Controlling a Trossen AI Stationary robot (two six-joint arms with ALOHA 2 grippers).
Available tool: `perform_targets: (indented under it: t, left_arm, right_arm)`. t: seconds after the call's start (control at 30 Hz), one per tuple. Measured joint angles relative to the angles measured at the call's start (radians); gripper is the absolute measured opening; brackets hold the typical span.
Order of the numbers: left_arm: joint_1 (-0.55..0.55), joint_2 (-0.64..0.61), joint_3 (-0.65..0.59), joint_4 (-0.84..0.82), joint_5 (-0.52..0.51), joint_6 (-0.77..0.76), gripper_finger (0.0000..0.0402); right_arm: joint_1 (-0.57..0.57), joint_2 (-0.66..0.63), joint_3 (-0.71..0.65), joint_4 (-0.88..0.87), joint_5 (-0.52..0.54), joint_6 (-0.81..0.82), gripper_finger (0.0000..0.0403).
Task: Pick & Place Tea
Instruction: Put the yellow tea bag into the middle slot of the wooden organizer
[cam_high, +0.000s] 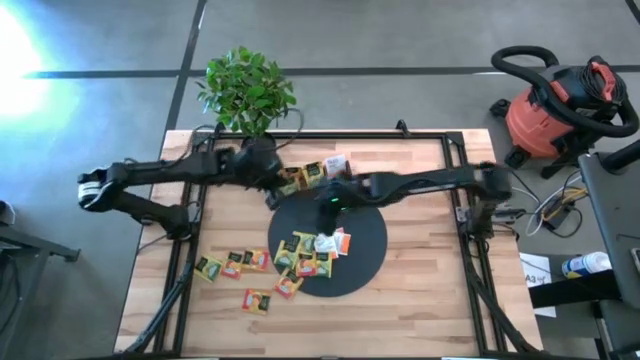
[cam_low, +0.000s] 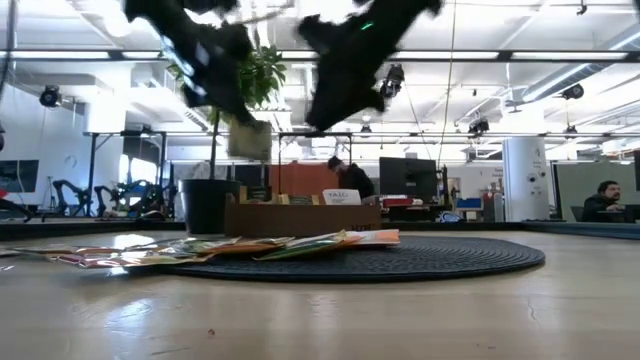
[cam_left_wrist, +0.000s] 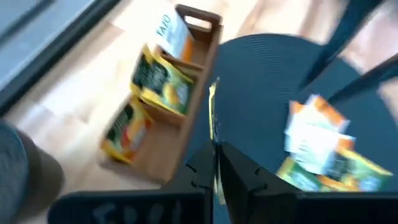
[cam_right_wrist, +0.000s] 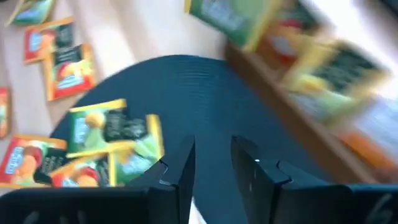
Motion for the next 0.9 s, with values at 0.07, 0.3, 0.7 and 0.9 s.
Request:
perform_targets:
  t: [0.07, 0.3, 0.7, 0.9]
  left_arm:
    - [0.03, 0.082, 0.045, 0.037, 0.003, 0.073, 0.0]
    - [0.094, 0.344, 0.242, 0.04, 0.046, 0.244, 0.0]
    - [0.096, 0.317, 0.362, -0.346, 0.071, 0.237, 0.0002]
    - [0.069, 0.239, 0.291, -0.392, 0.088, 0.24, 0.0058]
  right_arm:
    - [-0.003, -0.097, -0.08, -0.021, 0.037, 0.045, 0.0096]
    - [0.0, -0.343, -0.317, -0.016, 0.115, 0.232, 0.0095]
    - [0.01, -0.426, -0.47, 0.139, 0.088, 0.278, 0.0096]
    - [0.008, -0.4, -0.488, 0.207, 0.035, 0.252, 0.0115]
